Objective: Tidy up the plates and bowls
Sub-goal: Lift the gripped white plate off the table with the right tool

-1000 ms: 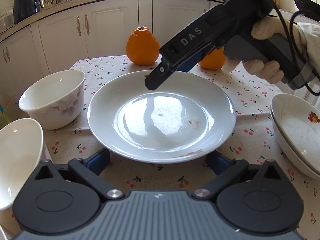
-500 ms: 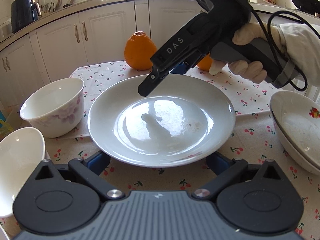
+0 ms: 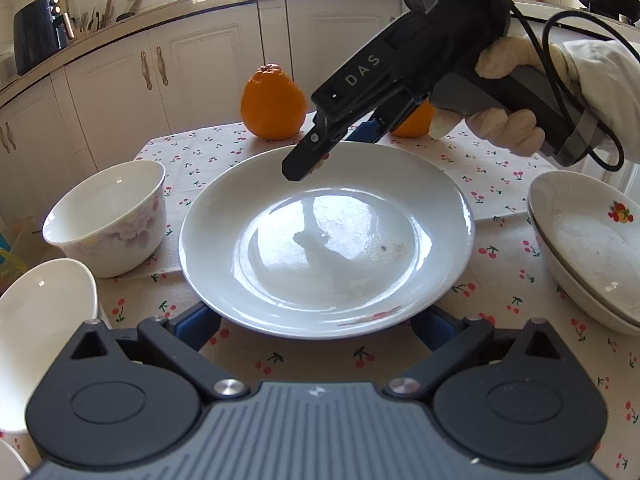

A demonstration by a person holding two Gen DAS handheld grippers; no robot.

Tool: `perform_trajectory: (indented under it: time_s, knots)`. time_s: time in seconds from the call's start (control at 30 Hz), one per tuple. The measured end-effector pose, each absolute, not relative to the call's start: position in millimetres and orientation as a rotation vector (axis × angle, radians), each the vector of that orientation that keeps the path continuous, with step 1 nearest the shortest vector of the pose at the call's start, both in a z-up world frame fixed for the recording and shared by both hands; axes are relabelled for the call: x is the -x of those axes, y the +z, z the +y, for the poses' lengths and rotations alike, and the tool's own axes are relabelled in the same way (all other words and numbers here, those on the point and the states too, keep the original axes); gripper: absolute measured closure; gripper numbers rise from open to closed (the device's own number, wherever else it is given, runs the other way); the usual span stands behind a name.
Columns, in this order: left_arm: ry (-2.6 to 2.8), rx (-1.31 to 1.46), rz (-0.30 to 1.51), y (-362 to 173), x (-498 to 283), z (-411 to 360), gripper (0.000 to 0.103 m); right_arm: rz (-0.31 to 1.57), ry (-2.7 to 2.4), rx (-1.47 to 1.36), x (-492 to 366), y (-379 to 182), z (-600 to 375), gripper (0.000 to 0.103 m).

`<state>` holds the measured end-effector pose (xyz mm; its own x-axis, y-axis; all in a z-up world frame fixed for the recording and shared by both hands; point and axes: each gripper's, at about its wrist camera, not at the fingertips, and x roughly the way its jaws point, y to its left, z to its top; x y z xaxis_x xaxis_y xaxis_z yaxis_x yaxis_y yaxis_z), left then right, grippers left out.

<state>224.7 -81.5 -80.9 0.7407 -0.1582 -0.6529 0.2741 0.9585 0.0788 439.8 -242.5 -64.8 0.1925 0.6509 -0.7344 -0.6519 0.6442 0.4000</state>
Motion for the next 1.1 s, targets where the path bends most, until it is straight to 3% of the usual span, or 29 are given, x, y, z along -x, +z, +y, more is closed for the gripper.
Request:
perform_trajectory:
  time_s: [1.1]
  knots:
    - [-0.459,-0.277,0.639,-34,-155,-115,0.003,0.927,0.742,-0.126,-317,-7,-327,0.033]
